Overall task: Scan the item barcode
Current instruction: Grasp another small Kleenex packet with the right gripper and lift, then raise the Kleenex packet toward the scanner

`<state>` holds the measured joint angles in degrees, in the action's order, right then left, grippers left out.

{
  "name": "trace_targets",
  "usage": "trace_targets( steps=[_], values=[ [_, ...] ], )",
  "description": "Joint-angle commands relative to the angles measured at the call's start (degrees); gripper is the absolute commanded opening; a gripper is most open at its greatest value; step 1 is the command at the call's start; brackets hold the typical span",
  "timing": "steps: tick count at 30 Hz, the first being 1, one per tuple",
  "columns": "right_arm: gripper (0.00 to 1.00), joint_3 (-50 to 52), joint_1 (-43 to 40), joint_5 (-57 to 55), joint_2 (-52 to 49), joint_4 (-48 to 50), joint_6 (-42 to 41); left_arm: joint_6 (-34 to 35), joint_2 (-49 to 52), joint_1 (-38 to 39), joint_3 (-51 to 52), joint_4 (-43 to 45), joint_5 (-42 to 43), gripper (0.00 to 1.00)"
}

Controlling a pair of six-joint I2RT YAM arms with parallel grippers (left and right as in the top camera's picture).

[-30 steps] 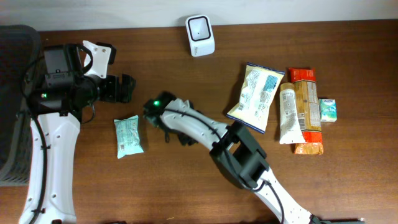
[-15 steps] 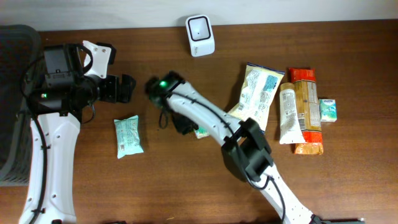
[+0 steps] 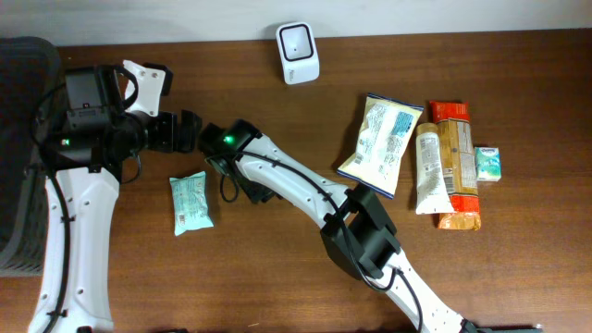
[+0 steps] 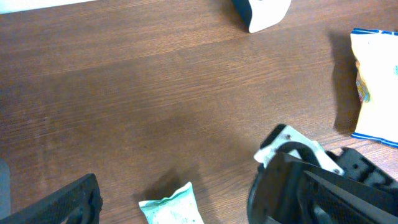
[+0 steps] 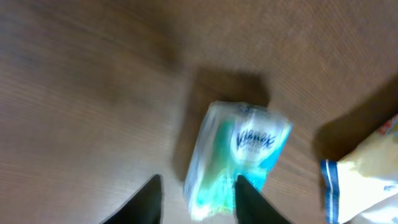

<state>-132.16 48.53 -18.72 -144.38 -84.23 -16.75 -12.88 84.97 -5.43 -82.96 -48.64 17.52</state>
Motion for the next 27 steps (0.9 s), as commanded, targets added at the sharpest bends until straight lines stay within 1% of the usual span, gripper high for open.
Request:
trace_targets(
  steps=[1,2,5,6,7,9,10,12,14,16,18,20,21,22,23,24,25,26,27],
  values=[
    [0.28,4.96,-0.66,-5.55,-0.11,3.1,-1.81,-0.92,-0.76,-0.11,-0.72,-0.04,0.04,0.99],
    [0.24,6.45,-0.66,-5.55,-0.11,4.0,-1.79,-0.92,-0.76,-0.11,-0.72,-0.04,0.04,0.99],
    [0.21,9.01,-0.94,-6.82,-0.11,4.81,-2.43,-0.92,-0.76,-0.11,-0.72,-0.04,0.04,0.99],
    [0.16,9.01,-1.16,-6.82,-0.11,4.81,-2.4,-0.92,-0.76,-0.11,-0.72,-0.04,0.04,0.99],
    [0.04,9.01,-1.31,-6.8,-0.11,4.81,-2.43,-0.9,-0.76,-0.11,-0.72,-0.04,0.07,0.99],
    [0.04,8.96,-1.31,-5.29,-0.09,4.57,-2.4,-0.92,-0.76,-0.11,-0.72,-0.04,0.04,0.99],
    [0.04,8.68,-1.36,-2.8,0.2,4.09,-2.29,-0.92,-0.76,-0.11,-0.72,-0.04,0.04,0.99],
    [0.04,7.3,-2.93,8.28,2.91,2.08,-0.02,-0.92,-0.76,-0.11,-0.72,-0.04,0.04,0.99],
    [0.04,7.26,-5.62,18.25,6.69,2.19,2.8,-0.92,-0.76,-0.11,-0.72,-0.04,0.04,0.99],
    [0.04,7.26,-10.54,29.31,10.73,2.89,6.62,-0.92,-0.76,-0.11,-0.72,-0.04,0.04,0.99],
    [0.04,7.26,-13.42,37.92,11.61,3.23,10.21,-0.9,-0.76,-0.11,-0.72,-0.04,0.04,0.99],
    [0.04,7.45,-16.17,58.47,11.58,3.3,18.6,-0.92,-0.76,-0.11,-0.72,-0.04,0.04,0.99],
    [0.04,8.09,-17.62,73.29,11.58,3.32,24.79,-0.9,-0.76,-0.11,-0.72,-0.04,0.04,0.99],
    [0.04,9.18,-18.69,82.75,11.56,3.72,28.5,-0.92,-0.76,-0.11,-0.72,-0.04,0.07,0.99],
    [0.04,10.8,-19.52,88.39,11.23,4.81,30.05,-0.92,-0.76,-0.11,-0.72,-0.04,0.04,0.99],
    [0.04,16.48,-20.9,95.67,10.8,10.23,29.97,-0.92,-0.76,-0.11,-0.72,-0.04,0.04,0.99],
    [0.04,20.92,-21.31,97.2,10.56,14.88,28.26,-0.92,-0.76,-0.11,-0.72,-0.04,0.07,0.99],
    [0.04,24.41,-21.68,96.17,10.38,18.75,25.62,-0.92,-0.76,-0.11,-0.72,-0.04,0.04,0.99],
    [0.04,28.79,-22.38,90.82,10.03,24.59,19.69,-0.92,-0.76,-0.11,-0.72,-0.04,0.04,0.99]
  ],
)
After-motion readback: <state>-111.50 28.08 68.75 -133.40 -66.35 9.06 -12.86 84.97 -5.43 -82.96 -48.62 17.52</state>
